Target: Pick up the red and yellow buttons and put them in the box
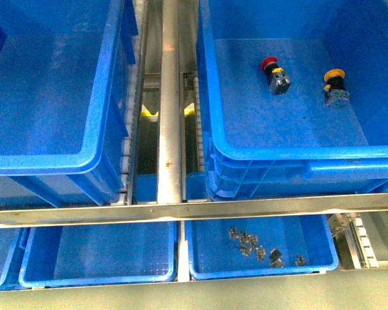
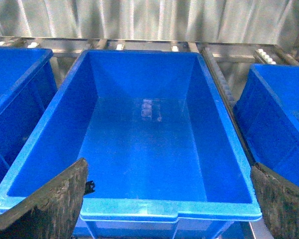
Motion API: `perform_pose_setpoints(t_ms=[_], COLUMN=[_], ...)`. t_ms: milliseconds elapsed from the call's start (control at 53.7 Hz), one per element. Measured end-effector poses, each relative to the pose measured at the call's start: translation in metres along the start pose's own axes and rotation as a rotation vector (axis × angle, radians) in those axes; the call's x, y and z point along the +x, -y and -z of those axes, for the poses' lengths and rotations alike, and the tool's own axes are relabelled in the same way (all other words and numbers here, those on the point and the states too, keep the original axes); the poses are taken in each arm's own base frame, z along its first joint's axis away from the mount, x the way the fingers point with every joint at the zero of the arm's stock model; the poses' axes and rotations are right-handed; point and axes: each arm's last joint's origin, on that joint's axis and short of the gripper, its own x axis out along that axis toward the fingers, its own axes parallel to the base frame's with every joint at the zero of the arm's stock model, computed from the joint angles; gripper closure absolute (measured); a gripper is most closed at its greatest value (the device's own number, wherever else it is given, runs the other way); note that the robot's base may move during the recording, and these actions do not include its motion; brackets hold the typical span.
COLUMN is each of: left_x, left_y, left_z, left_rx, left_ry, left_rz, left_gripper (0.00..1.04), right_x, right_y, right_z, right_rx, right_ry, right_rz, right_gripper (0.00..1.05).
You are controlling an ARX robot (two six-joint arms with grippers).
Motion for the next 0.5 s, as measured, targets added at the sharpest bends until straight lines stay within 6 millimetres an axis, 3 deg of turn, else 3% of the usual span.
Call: perform_pose_setpoints(t_ms=[502], left_x=[0.000], left_y=[0.000], left_z=[0.000], left_rx=[0.000], left_ry=[0.000], left_rz=[0.000], left_gripper=[0.08], right_x=[-0.018], right_y=[0.000], right_z=[-0.003], right_rx=[0.000], right_ry=[0.010], right_rz=[0.000], right_gripper=[1.01])
